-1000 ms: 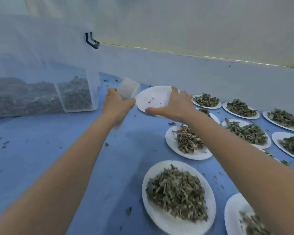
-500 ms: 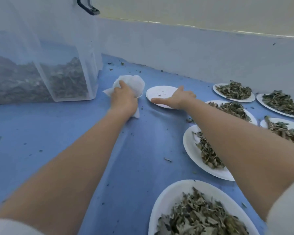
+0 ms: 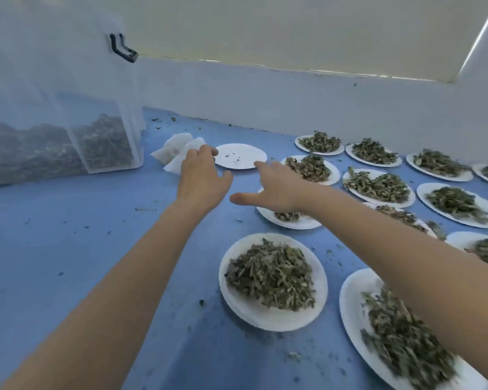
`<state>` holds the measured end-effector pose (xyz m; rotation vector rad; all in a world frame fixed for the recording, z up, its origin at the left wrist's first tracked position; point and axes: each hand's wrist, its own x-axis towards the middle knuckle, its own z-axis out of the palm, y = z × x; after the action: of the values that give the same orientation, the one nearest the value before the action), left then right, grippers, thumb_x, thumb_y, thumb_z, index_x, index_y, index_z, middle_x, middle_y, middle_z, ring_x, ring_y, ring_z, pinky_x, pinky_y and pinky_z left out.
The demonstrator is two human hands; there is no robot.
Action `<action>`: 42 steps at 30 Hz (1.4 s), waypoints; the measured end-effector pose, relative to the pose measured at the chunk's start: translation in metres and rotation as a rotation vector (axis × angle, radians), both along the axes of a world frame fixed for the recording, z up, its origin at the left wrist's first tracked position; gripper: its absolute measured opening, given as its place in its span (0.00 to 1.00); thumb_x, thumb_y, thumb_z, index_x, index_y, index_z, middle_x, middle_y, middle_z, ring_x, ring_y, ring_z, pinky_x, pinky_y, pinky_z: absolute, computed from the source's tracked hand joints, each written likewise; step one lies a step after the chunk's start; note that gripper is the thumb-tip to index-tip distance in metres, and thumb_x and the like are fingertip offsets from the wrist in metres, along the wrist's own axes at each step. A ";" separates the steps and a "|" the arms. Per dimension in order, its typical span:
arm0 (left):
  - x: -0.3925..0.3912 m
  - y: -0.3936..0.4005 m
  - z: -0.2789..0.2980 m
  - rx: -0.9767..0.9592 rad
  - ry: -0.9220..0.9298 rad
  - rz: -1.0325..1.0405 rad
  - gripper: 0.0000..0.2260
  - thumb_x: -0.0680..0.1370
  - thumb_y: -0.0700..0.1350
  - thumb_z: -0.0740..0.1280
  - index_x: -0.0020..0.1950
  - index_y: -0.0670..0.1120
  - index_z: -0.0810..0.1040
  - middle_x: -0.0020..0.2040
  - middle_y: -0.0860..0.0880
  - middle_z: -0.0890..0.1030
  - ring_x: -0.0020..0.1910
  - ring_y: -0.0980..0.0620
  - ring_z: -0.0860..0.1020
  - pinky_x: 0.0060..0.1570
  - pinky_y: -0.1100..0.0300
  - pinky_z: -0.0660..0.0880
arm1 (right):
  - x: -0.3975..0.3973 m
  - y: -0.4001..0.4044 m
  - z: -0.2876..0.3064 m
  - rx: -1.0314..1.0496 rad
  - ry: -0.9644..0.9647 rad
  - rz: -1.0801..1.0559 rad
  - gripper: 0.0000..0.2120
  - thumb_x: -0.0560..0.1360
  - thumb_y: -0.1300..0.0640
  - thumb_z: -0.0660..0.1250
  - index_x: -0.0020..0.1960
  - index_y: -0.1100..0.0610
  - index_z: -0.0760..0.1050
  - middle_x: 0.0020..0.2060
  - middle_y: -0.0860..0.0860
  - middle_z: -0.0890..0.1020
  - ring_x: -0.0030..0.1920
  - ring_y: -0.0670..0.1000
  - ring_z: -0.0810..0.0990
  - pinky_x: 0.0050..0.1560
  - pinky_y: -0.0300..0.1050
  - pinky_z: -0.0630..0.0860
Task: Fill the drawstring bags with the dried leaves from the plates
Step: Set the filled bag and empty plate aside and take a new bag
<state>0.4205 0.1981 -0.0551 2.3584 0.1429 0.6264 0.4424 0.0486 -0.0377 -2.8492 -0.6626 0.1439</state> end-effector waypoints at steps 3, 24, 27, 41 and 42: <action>-0.048 -0.038 0.018 -0.009 -0.037 -0.115 0.17 0.74 0.42 0.66 0.62 0.44 0.70 0.59 0.46 0.73 0.55 0.50 0.72 0.49 0.63 0.66 | -0.053 -0.029 0.015 0.021 -0.051 0.008 0.47 0.68 0.28 0.59 0.74 0.57 0.54 0.69 0.59 0.64 0.68 0.59 0.64 0.65 0.55 0.65; -0.277 -0.285 -0.019 0.221 -0.049 -0.722 0.11 0.76 0.40 0.61 0.57 0.47 0.77 0.55 0.46 0.76 0.54 0.50 0.73 0.51 0.62 0.67 | -0.339 -0.290 -0.008 -0.015 -0.290 -0.181 0.20 0.72 0.41 0.67 0.57 0.54 0.77 0.53 0.51 0.76 0.56 0.52 0.73 0.58 0.48 0.69; -0.289 -0.286 -0.031 0.218 -0.099 -0.706 0.10 0.74 0.43 0.64 0.54 0.50 0.79 0.55 0.48 0.74 0.58 0.50 0.67 0.56 0.62 0.62 | -0.353 -0.292 -0.025 0.026 -0.425 -0.125 0.19 0.71 0.42 0.69 0.52 0.55 0.79 0.51 0.52 0.75 0.55 0.54 0.71 0.57 0.49 0.68; -0.309 -0.281 -0.015 -0.256 -0.275 -0.820 0.06 0.75 0.51 0.68 0.51 0.54 0.77 0.49 0.59 0.79 0.53 0.59 0.74 0.52 0.69 0.68 | -0.348 -0.298 0.018 0.064 -0.642 -0.071 0.12 0.74 0.52 0.68 0.56 0.53 0.81 0.47 0.53 0.80 0.48 0.52 0.76 0.44 0.38 0.64; -0.308 -0.282 -0.009 -0.378 -0.231 -0.838 0.07 0.74 0.53 0.67 0.50 0.55 0.77 0.48 0.59 0.79 0.50 0.61 0.76 0.50 0.68 0.70 | -0.346 -0.297 0.026 0.183 -0.610 -0.096 0.13 0.73 0.53 0.70 0.56 0.51 0.81 0.42 0.50 0.80 0.42 0.48 0.76 0.39 0.37 0.63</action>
<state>0.1124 -0.0836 -0.0645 1.7352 -0.7295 0.3928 0.0965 -0.2489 -0.0119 -2.7230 -0.5952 -0.7848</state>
